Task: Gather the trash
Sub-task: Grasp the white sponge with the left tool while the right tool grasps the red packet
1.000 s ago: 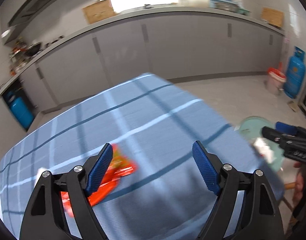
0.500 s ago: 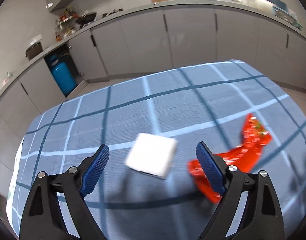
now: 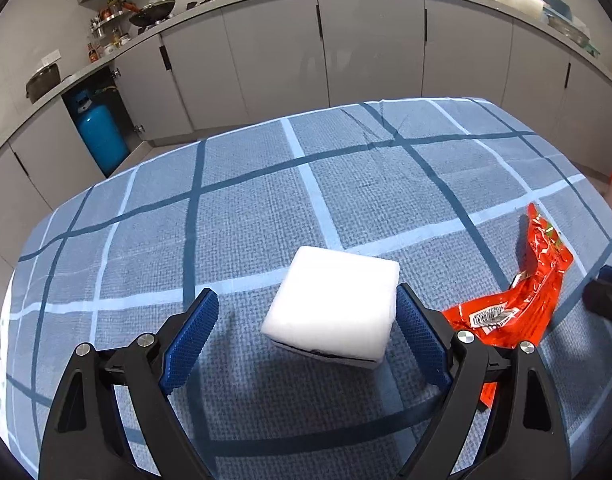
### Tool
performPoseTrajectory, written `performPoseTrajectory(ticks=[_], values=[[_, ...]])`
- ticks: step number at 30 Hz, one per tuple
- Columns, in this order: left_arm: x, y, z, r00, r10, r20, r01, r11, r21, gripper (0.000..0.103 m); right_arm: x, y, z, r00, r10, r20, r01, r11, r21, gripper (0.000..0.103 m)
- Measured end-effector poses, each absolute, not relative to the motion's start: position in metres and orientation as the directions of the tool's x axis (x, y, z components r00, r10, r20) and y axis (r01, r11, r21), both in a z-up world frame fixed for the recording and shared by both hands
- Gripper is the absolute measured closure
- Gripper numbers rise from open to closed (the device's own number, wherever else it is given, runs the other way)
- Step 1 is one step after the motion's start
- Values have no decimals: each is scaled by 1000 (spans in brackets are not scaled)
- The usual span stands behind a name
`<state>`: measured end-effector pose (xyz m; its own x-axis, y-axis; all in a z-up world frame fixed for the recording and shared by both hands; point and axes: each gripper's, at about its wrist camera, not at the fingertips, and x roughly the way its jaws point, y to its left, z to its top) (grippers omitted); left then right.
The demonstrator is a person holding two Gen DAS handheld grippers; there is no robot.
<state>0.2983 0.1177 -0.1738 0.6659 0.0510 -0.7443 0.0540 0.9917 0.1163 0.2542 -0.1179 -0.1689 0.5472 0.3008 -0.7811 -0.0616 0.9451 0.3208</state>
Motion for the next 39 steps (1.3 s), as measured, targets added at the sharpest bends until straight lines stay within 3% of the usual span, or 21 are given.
performPoseTrajectory(ticks=[6,7,8,20,35,37,39], values=[[301,114,-177,658,26,-753,83,991,108,19,261,-106,-176,528,303,-794,-63,946,319,14],[302,116,-180,649,17,-761,86,992,96,34,262,-104,-177,526,305,-794,-61,944,323,14],[303,117,-183,637,-8,-771,99,992,72,41,264,-102,-178,524,308,-794,-59,943,327,14],[295,136,-182,645,31,-764,54,995,86,47,295,-74,-182,534,340,-774,-68,930,361,14],[288,155,-183,645,39,-763,18,998,67,47,292,-16,-183,505,301,-809,-271,945,183,41],[288,155,-183,644,44,-763,12,998,67,47,287,-14,-182,506,303,-807,-286,942,175,57],[287,155,-182,642,49,-765,5,998,68,47,285,-13,-182,501,317,-805,-301,936,182,58]])
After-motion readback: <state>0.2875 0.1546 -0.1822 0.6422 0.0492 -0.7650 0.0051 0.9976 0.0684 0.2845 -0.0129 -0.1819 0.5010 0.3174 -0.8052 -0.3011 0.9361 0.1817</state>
